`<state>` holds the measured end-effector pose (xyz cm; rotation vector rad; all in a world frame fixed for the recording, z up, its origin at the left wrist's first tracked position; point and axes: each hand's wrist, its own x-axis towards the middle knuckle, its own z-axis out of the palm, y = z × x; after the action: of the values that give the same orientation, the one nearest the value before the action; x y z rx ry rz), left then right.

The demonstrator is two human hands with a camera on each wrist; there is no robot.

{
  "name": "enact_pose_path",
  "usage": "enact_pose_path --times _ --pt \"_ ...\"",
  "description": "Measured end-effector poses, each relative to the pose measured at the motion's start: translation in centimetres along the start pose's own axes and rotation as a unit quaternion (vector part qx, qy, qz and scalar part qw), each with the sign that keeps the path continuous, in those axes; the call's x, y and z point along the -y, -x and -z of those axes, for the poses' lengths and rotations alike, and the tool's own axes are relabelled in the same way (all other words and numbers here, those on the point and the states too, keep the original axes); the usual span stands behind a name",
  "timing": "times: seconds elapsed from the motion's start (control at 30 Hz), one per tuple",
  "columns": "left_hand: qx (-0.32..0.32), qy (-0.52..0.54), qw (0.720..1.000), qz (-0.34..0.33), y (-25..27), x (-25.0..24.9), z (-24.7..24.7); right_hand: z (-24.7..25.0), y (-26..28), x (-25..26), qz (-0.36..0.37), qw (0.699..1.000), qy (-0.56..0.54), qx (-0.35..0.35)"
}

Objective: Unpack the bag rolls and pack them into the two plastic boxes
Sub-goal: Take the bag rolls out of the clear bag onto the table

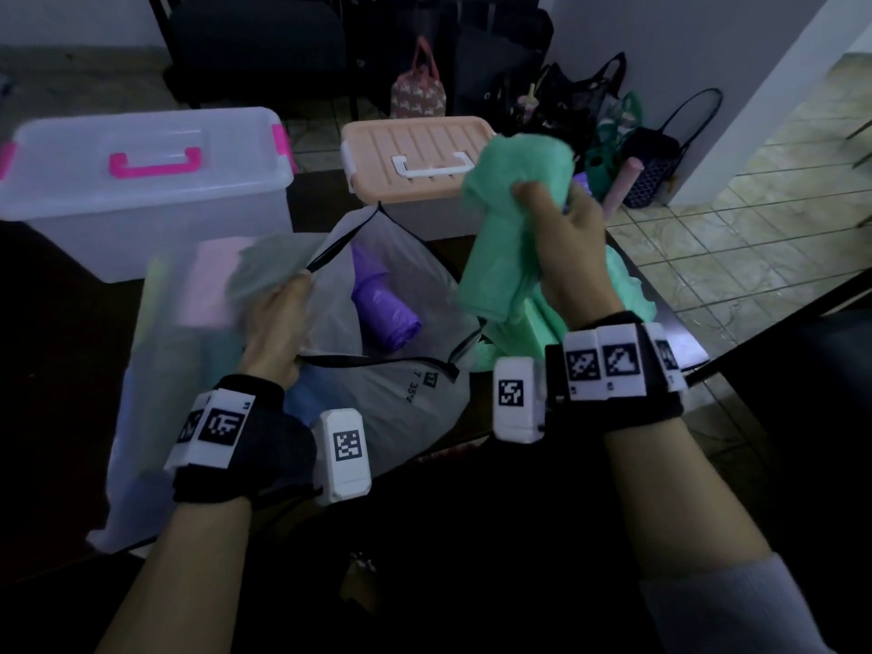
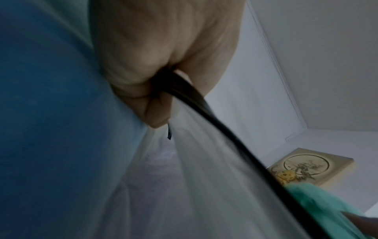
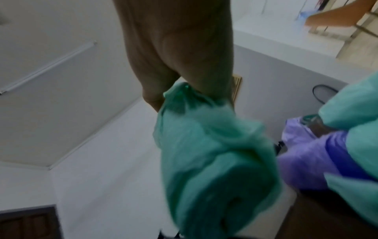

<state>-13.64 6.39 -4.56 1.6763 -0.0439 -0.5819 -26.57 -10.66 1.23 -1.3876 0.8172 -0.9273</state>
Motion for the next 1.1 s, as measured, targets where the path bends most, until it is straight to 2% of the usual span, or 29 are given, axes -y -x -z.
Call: enact_pose_path --times 0.1,0.17,0.23,0.3,0.5,0.6,0.7,0.77,0.87,0.93,0.97,1.03,1.1 --pt "-0.005 -0.001 1.000 -0.003 -0.2 0.2 0.0 1.7 -1.2 0.1 0.043 0.996 0.068 -0.030" --pt "-0.013 0.003 1.000 -0.012 -0.2 0.3 -0.1 2.7 -1.6 -0.6 0.065 0.980 0.186 -0.035" --pt "-0.019 0.007 1.000 -0.023 -0.1 0.3 -0.3 3.5 -1.5 -1.9 0.087 0.937 0.337 -0.025" --pt "-0.026 0.003 0.999 -0.031 -0.1 0.3 -0.2 4.0 -1.2 -3.7 0.073 0.894 0.441 -0.011" --pt "-0.030 -0.021 0.999 -0.029 -0.3 0.6 -0.3 3.5 -0.7 -9.3 0.020 0.773 0.634 0.006" --pt "-0.026 -0.032 0.998 -0.041 -0.2 0.6 -0.4 3.0 -0.4 -10.9 0.015 0.743 0.669 -0.007" --pt "-0.027 -0.030 0.998 -0.045 -0.2 0.7 -0.3 3.1 0.0 -11.8 0.009 0.726 0.687 0.026" --pt "-0.027 -0.030 0.998 -0.043 -0.2 0.6 -0.3 3.2 0.1 -11.7 -0.002 0.739 0.671 0.058" --pt "-0.027 -0.030 0.998 -0.045 -0.2 0.5 -0.3 3.4 -0.2 -10.7 -0.052 0.789 0.607 0.087" --pt "-0.024 -0.028 0.998 -0.048 0.0 0.4 -0.3 3.4 -0.5 -9.6 -0.065 0.815 0.570 0.083" --pt "-0.024 -0.028 0.998 -0.053 0.0 0.4 -0.4 3.2 -0.5 -8.8 -0.039 0.828 0.556 0.058" --pt "-0.022 -0.031 0.997 -0.060 -0.1 0.6 -0.3 2.2 -0.5 -7.5 0.075 0.859 0.506 -0.006" --pt "-0.020 -0.034 0.997 -0.066 -0.4 0.8 -0.2 0.2 -0.2 -6.1 0.158 0.902 0.402 -0.006"
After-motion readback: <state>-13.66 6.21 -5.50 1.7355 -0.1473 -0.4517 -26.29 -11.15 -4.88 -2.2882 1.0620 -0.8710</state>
